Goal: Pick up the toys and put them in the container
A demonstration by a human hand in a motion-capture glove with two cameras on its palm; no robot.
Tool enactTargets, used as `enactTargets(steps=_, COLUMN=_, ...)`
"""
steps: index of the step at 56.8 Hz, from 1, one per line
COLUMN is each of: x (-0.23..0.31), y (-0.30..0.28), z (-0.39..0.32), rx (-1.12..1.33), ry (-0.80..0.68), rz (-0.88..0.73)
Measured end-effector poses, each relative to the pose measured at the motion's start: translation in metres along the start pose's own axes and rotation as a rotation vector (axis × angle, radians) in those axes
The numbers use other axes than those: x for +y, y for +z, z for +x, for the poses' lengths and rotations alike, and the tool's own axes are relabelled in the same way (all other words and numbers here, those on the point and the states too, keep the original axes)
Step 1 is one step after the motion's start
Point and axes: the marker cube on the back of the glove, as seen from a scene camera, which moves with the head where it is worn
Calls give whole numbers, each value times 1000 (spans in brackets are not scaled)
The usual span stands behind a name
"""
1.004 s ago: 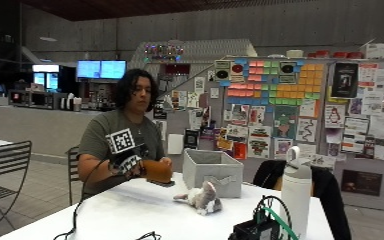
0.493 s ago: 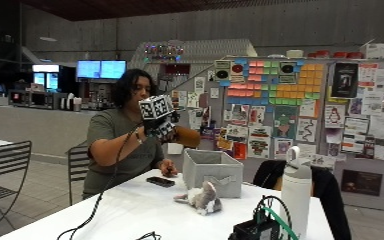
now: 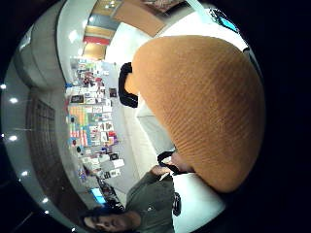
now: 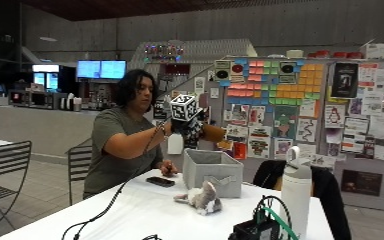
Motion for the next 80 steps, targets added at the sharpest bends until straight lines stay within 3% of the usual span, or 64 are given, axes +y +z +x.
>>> enactTargets(steps=26, x=-21, y=21, z=-15, rx=-90, ry=-4, rz=1)
enactTargets(steps=67, x=-21, y=4, z=-35, rx=-185, ry=-58, rz=11)
enactTargets(steps=80, x=-20, y=-3, z=-23, rx=-288, ry=-69, rz=79)
